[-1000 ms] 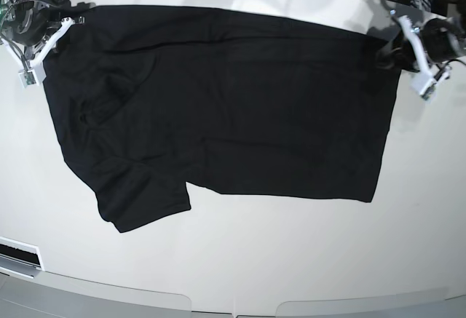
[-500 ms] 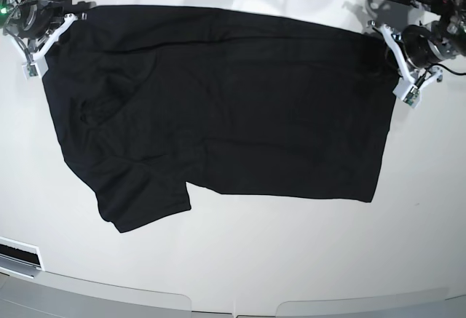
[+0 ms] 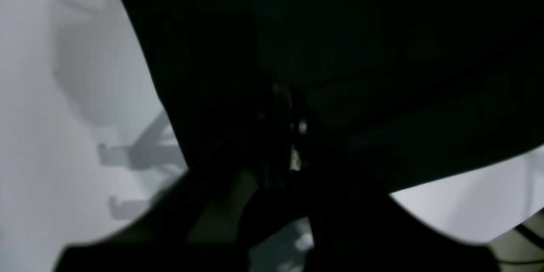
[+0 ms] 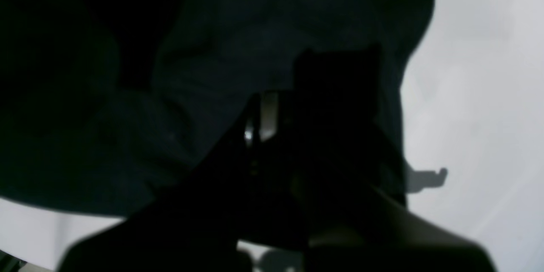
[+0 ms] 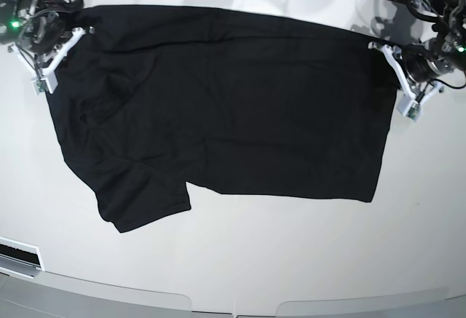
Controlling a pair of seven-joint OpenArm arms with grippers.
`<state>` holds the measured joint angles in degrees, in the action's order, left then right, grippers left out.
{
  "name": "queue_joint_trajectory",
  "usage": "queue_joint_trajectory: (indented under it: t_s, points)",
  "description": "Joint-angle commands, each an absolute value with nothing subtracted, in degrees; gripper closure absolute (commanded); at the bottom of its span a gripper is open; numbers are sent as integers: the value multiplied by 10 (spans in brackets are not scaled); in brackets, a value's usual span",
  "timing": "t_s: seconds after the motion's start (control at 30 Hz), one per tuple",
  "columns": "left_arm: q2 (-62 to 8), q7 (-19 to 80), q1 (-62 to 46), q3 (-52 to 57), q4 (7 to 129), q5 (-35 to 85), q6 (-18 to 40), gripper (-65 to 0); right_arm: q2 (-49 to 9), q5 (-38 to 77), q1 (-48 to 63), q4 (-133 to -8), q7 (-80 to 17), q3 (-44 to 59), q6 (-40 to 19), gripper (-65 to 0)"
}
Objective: Layout the t-shirt on the table in an organized manner, then fold the t-shirt properly
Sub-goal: 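Grasp both shoulder corners and pull them apart to tension the shirt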
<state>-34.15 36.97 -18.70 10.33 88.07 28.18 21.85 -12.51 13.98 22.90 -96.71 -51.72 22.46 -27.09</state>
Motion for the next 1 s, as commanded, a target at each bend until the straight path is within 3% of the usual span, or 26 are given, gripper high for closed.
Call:
queue_joint_trajectory:
  t_s: [0.0,0.57,0.97]
  points:
    - [-351,362,-183,100,877,287,223,0,-132,132,230,-973,-513,218,-264,0]
    - [-351,316,-182,75,808,247,222,0,-135,100,230,-969,-471,203,-198,0]
    - [-351,335,-182,75,808,247,222,0,-135,105,207,-842,-511,203,-225,0]
